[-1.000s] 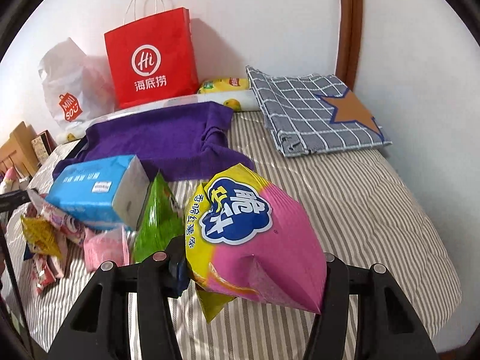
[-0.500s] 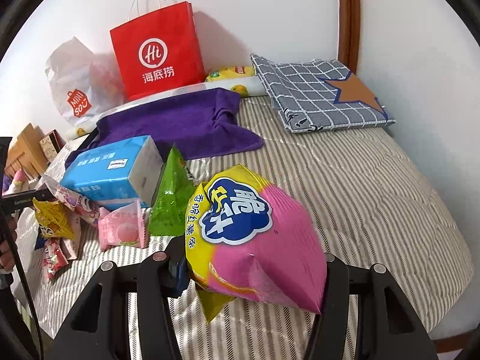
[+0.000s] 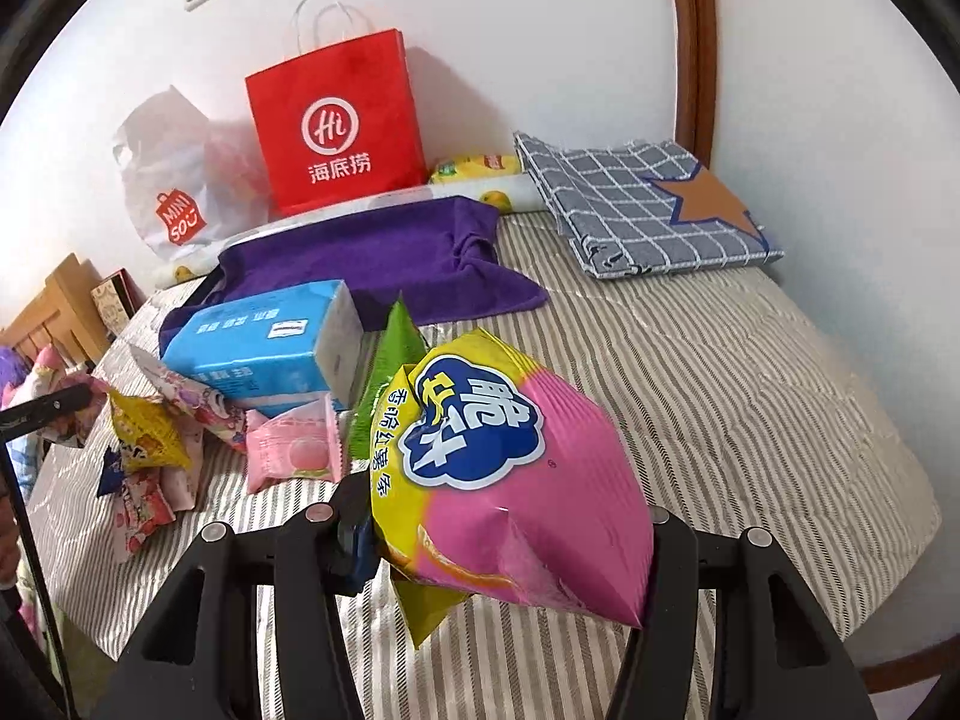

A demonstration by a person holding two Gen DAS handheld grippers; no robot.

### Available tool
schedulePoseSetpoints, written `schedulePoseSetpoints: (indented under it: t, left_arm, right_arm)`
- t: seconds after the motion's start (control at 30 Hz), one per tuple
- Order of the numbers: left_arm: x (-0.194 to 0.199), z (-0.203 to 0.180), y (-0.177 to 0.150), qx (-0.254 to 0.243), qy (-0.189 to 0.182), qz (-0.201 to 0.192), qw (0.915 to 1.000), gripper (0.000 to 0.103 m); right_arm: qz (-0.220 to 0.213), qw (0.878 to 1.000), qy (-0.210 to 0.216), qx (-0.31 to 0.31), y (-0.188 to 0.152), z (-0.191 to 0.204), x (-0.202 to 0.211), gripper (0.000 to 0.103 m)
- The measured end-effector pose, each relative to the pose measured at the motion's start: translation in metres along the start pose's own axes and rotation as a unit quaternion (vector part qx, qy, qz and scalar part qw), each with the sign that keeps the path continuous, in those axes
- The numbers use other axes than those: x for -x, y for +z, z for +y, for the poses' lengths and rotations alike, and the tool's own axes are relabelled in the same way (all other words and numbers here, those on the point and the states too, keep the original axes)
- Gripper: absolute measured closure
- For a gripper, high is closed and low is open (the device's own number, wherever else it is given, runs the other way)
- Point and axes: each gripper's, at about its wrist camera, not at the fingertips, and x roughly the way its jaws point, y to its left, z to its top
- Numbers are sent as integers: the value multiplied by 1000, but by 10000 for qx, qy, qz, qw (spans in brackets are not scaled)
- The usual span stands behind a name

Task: Organize snacks
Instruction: 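Carry both held snacks up toward the purple towel by the red bag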

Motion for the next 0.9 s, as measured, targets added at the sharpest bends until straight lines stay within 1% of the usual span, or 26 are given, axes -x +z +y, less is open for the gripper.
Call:
schedulePoseSetpoints:
  t: [0.13, 0.2, 0.4, 0.5, 0.67, 0.77, 0.9]
  left_arm:
    - [21, -19, 0, -75, -256, -156, 9995, 62]
    - [29, -30, 2, -121, -380, -223, 9990, 62]
    - [44, -62, 12, -253, -595, -436, 9970, 62]
    - [43, -71, 22, -299, -632, -475, 9964, 62]
    - [36, -74, 44, -262, -678, -506, 9961, 62]
    - [28, -72, 63, -189, -735, -473, 9960, 62]
    - [15, -71, 89, -166, -698, -456, 9964, 62]
  right_arm:
    - [-130, 9998, 122, -3, 3, 6, 14, 48]
    - [-286, 9994, 175, 36, 7, 11, 23, 48]
    - [-470, 9973, 515, 228, 27, 32, 37, 48]
    - [-513, 9958, 705, 281, 41, 44, 38, 48]
    - [-612, 9934, 855, 449, 67, 64, 33, 48]
    - [-615, 9922, 992, 445, 90, 72, 24, 48]
    - [-628, 9912, 1077, 440, 122, 81, 9, 48]
